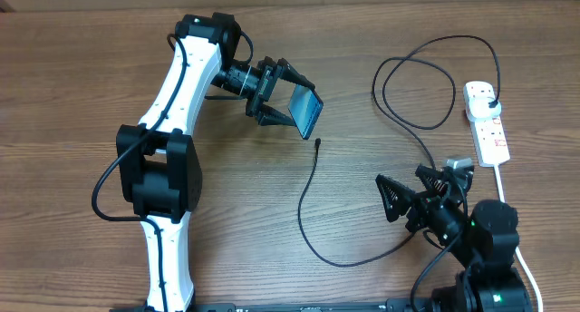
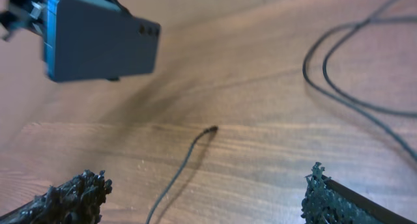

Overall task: Plug charger to phone and switch on socket
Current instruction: 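Raise the right gripper and move it toward the phone in the left gripper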

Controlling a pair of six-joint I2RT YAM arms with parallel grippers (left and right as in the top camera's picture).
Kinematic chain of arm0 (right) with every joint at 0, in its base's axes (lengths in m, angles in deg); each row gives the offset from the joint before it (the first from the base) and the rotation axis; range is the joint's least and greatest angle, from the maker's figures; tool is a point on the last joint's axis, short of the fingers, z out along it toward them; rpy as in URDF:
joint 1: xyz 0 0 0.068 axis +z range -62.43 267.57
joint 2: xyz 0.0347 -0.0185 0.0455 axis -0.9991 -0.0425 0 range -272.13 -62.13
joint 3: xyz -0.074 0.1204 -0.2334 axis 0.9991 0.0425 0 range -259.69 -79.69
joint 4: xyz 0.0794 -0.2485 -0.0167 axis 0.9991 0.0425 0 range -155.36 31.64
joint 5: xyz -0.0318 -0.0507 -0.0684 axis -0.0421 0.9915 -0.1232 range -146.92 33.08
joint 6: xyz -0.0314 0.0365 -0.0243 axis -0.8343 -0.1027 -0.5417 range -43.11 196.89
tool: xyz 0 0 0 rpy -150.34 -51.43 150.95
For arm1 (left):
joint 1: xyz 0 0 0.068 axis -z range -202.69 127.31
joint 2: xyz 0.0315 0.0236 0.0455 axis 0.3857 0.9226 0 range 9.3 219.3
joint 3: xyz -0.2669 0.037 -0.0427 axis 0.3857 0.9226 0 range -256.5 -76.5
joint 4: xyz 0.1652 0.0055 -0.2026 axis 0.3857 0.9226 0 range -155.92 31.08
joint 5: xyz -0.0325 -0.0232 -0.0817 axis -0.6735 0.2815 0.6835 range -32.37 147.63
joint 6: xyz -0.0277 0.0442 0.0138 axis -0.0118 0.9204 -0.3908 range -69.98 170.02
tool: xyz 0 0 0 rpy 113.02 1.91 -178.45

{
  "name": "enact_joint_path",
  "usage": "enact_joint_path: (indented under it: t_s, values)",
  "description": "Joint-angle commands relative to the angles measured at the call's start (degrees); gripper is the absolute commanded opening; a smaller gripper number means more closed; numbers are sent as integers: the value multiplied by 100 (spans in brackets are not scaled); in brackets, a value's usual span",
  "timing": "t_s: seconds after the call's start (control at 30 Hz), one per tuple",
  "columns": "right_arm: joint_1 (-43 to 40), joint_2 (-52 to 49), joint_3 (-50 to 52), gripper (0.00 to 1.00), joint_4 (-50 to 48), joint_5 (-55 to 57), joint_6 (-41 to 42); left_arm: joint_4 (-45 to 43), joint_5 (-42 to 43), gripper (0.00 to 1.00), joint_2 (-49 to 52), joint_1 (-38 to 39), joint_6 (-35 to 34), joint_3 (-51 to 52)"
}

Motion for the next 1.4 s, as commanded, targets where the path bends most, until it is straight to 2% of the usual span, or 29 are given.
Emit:
enact_joint_path:
  t_s: [0.0, 0.23, 0.37, 0.57, 0.63, 0.73, 0.8, 0.87, 1.03, 1.07, 1.13, 1.37]
  values:
    - [-9, -308, -210, 100, 72, -120, 31, 31, 422, 12, -35, -24, -599, -170]
    - [-9, -697, -223, 100, 446, -354, 179, 26, 417, 13, -35, -24, -870, -170]
    - [-9, -903, -638, 100, 916, -546, 264, 26, 372, 13, -35, -24, -863, -170]
    - [-7, -2146, -2542, 100, 2636, -590, 260, 11, 50, 13, -35, -24, -866, -170]
    - [-7, -2586, -3029, 100, 2918, -588, 264, 13, -22, 12, -35, -17, -868, -170]
    - [-7, -2981, -3126, 100, 2446, -1049, 713, 11, -411, 12, -35, -15, -1060, -170]
    - [-7, -3171, -3126, 100, 2175, -1491, 717, 9, -793, 13, -35, 4, -1231, -170]
    - [4, -3491, -3126, 95, 1834, -1810, 811, 9, -1246, 13, -35, 42, -1410, -170]
    - [256, -4059, -3123, 81, 1344, -1797, 1331, 4, -2310, 13, -35, 216, -1965, -170]
    - [352, -4155, -3123, 78, 1202, -1768, 1502, 4, -2404, 13, -35, 273, -2061, -170]
    - [520, -4269, -3123, 76, 955, -1541, 1937, 4, -2498, 13, -35, 334, -2192, -170]
    - [1316, -4540, -3123, 76, 520, -297, 3215, -35, -2500, 13, -35, 481, -2280, -170]
